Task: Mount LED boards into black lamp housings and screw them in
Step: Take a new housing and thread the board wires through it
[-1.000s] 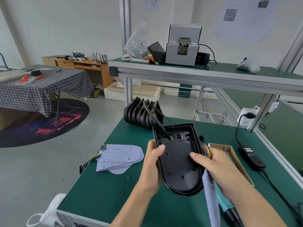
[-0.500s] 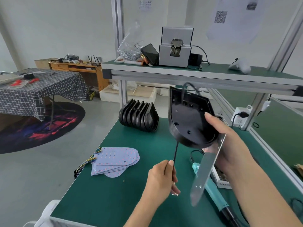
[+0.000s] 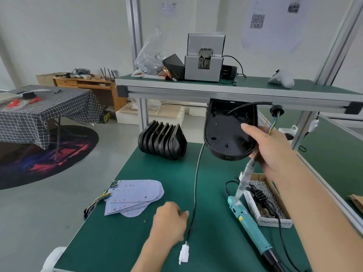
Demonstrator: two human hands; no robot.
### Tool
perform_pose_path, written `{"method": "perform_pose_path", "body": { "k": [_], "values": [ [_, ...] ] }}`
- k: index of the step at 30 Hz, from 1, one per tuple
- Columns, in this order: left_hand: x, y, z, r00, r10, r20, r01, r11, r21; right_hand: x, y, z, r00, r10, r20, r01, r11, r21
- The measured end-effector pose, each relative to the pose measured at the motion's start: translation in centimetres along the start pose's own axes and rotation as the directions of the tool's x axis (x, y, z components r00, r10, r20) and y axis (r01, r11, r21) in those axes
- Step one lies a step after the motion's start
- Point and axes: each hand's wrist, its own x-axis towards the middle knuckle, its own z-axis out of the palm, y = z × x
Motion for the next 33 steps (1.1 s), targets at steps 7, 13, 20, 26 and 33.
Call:
{"method": "perform_pose_path", "body": {
  "k": [7, 13, 20, 26, 33],
  "values": [
    [1.4, 7.4, -6.0, 0.859, 0.373, -0.349, -0.498, 0.764, -0.411, -0.9, 1.5, -0.1, 0.978, -0.042, 0.206, 0.074, 0.986, -0.148],
    [3.4, 10.8, -6.0, 0.834, 0.502, -0.23, -0.511, 0.544, -0.665, -1.7, 1.1, 0.3, 0.97, -0.046, 0.238, 0.05, 0.999, -0.012],
    [4.6, 7.3, -4.0, 0.986, 0.163, -0.035, -0.165, 0.923, -0.347, -2.2, 2.6, 0.1, 0.953, 0.013, 0.303, -0.024, 0.999, 0.031],
    [4.6, 7.3, -5.6, 0.97, 0.233, -0.076, -0.208, 0.617, -0.759, -2.9, 6.0, 1.2, 0.964, 0.123, 0.235, -0.118, 0.992, -0.033],
    [3.7, 7.7, -6.7, 0.955, 0.295, -0.002, -0.088, 0.276, -0.957, -3.9, 7.2, 1.5, 0.956, 0.15, 0.251, -0.16, 0.987, 0.022]
  ]
}}
